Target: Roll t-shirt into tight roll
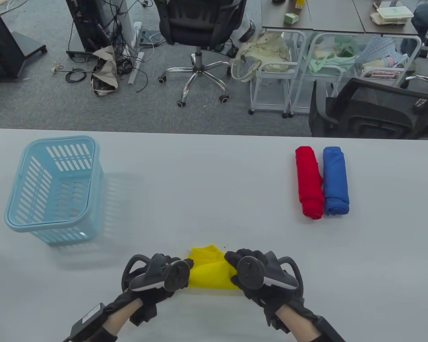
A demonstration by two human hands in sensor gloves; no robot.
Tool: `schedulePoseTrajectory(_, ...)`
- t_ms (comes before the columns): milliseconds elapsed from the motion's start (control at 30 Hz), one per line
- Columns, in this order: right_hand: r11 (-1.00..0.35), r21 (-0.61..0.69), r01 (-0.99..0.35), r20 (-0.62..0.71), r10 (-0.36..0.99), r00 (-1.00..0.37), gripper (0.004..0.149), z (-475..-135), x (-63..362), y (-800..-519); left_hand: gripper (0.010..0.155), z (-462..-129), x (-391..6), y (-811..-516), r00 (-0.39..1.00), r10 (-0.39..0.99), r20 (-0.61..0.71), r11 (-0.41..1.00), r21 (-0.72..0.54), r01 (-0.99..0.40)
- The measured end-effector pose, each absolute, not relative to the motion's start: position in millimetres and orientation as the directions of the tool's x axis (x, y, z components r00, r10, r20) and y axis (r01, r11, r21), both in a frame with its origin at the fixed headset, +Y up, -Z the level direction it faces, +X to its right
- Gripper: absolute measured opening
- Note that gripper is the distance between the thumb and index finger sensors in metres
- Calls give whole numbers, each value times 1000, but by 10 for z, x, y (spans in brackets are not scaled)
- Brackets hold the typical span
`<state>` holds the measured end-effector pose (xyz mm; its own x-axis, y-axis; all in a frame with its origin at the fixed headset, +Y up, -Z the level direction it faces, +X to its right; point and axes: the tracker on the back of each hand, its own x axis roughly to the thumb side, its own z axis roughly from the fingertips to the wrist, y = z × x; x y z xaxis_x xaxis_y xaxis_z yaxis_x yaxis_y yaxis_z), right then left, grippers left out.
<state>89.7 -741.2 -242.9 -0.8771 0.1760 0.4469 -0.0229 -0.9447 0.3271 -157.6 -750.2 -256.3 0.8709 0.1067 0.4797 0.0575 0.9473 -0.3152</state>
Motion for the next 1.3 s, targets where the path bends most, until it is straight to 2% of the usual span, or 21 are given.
schedulePoseTrajectory(67, -931, 365, -21, 458, 199, -867, 73, -2424, 879, -7460, 60, -2625, -1644, -7495, 880, 160, 447, 935, -354, 10)
schedulePoseTrajectory(167, -925, 374, 63, 456, 124, -881, 83, -2435, 839, -7572, 61, -2664, -1685, -7505, 894, 222, 389, 921, -386, -61)
schedulePoseTrajectory(233, -928, 364, 79, 455, 103, -885, 77, -2467, 816, -7587, 63, -2601, -1655, -7518, 903, 133, 409, 952, -305, -2)
schedulePoseTrajectory(367, -899, 438, -18, 432, 228, -872, 69, -2509, 861, -7561, 84, -2464, -1526, -7560, 851, -119, 512, 962, -152, 226)
schedulePoseTrajectory(433, -880, 472, -52, 422, 277, -863, 69, -2512, 886, -7558, 83, -2428, -1462, -7561, 826, -223, 517, 953, -60, 295)
schedulePoseTrajectory(500, -867, 493, -75, 413, 309, -857, 69, -2507, 894, -7558, 76, -2418, -1421, -7557, 808, -268, 525, 946, -17, 324)
schedulePoseTrajectory(600, -905, 426, -25, 419, 221, -881, 74, -2464, 881, -7526, 65, -2460, -1440, -7491, 834, -130, 537, 968, -114, 225)
schedulePoseTrajectory(700, -948, 319, 15, 451, 138, -882, 72, -2411, 848, -7430, 64, -2543, -1542, -7502, 860, 133, 493, 937, -346, 53)
schedulePoseTrajectory(767, -953, 302, 24, 506, 139, -852, 68, -2380, 792, -7414, 64, -2603, -1608, -7514, 873, 205, 443, 913, -409, -7)
schedulePoseTrajectory(833, -944, 325, 52, 505, 126, -854, 71, -2371, 751, -7479, 66, -2622, -1636, -7503, 887, 187, 421, 921, -389, -10)
schedulePoseTrajectory(933, -908, 400, 127, 486, 93, -869, 82, -2414, 710, -7672, 78, -2526, -1583, -7460, 886, 7, 463, 967, -228, 111)
schedulePoseTrajectory(1067, -904, 409, 124, 477, 95, -874, 83, -2441, 692, -7690, 83, -2449, -1432, -7581, 860, -116, 497, 946, -209, 248)
schedulePoseTrajectory(1133, -913, 386, 136, 476, 71, -877, 82, -2425, 670, -7677, 83, -2473, -1385, -7714, 817, -250, 519, 899, -189, 395)
schedulePoseTrajectory(1300, -932, 316, 177, 467, -9, -884, 80, -2404, 623, -7631, 83, -2518, -1422, -7698, 847, -161, 506, 917, -240, 318)
